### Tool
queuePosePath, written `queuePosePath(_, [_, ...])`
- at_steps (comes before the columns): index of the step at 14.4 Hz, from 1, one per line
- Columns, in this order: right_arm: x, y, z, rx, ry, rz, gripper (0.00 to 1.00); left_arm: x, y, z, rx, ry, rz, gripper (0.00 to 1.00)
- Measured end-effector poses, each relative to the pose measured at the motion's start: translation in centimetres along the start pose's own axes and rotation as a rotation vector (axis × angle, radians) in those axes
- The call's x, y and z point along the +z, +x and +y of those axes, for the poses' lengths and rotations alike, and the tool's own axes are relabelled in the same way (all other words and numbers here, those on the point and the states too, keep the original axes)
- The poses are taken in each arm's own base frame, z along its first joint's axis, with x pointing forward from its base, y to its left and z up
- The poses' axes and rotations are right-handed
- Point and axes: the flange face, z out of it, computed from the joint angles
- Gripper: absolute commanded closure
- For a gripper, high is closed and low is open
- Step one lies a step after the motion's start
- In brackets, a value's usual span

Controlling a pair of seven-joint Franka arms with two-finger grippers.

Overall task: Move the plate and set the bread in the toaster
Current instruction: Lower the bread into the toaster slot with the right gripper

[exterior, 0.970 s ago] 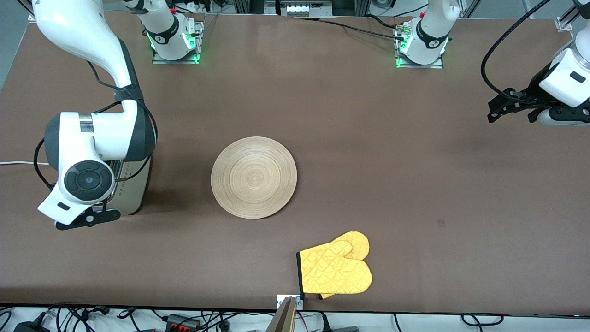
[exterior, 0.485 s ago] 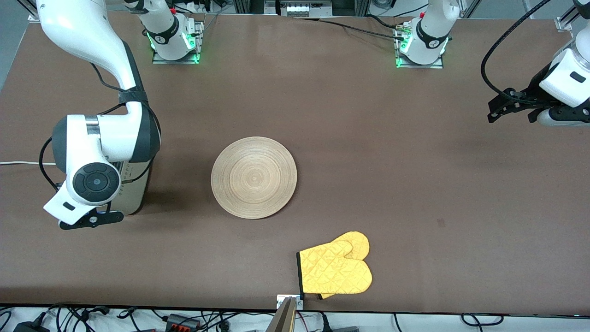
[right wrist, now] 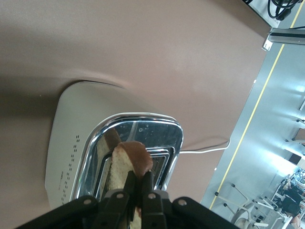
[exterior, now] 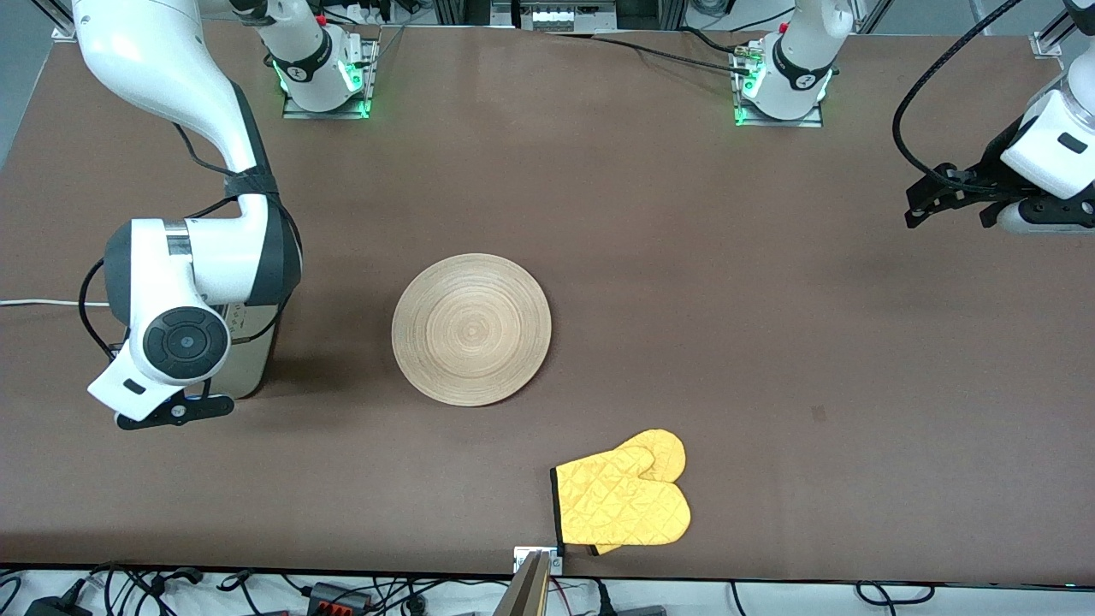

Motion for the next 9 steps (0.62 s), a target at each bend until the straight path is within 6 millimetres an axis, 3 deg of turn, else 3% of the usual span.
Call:
queuePosePath(6, [0.02, -0.25, 0.20, 0.060, -0.002, -0.019, 0.97, 0.00, 0.00, 0.00, 0.000, 0.000, 0.000, 0.00])
queuePosePath(7, [0.02, -0.31, 0.15, 0.075, -0.003, -0.024, 0.62, 0.00, 0.00, 0.00, 0.000, 0.000, 0.000, 0.00])
queuePosePath(8, [0.03, -0.34, 0.14, 0.083, -0.003, -0.027, 0.48, 0.00, 0.00, 0.00, 0.000, 0.000, 0.000, 0.00])
queuePosePath(9, [0.05, -0.36, 0.17, 0.087, -0.003, -0.029, 0.12, 0.00, 0.00, 0.00, 0.000, 0.000, 0.000, 0.00])
